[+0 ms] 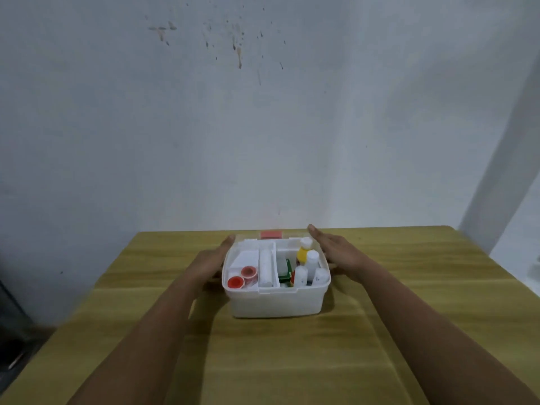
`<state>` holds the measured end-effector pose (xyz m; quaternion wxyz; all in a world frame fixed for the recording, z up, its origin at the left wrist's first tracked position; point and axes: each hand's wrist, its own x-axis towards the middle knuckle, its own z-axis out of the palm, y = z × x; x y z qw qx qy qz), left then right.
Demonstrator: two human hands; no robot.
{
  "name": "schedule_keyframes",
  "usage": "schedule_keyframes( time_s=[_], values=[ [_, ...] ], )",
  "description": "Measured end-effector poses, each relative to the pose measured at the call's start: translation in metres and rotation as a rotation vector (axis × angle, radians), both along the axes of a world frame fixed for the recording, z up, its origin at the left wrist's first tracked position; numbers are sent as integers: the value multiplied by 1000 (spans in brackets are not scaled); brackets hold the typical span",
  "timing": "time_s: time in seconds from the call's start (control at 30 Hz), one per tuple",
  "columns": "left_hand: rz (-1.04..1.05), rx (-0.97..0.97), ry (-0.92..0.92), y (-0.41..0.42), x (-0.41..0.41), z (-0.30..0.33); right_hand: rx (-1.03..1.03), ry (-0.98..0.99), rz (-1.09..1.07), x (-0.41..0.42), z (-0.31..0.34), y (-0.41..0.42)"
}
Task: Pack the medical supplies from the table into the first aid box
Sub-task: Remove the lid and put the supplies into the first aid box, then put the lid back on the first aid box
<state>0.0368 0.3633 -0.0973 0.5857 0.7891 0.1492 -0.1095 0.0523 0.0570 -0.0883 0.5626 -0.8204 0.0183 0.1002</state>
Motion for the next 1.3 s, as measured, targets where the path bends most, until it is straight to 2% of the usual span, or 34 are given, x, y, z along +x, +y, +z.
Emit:
schedule_keyframes(
  time_s=[0.2,0.33,0.57,0.77,0.87,1.03,1.3],
  values=[
    [-5,-68,22,-7,36,-1,2,134,-95,25,-5,6],
    [23,-89,-27,-14,49,9,58,129,-117,33,5,5],
    [4,-168,-155,-16,35,50,93,6,-109,20,49,10],
    [-21,-193,-251,-13,-3,62,107,-135,-138,-24,66,16],
    [-24,-158,-287,-13,-28,62,96,-223,-143,-50,59,14],
    [-71,32,-380,-11,-69,48,45,-412,-106,-88,42,19],
    [-178,226,-544,-20,-109,4,-317,-484,-50,-122,-4,30]
  ],
)
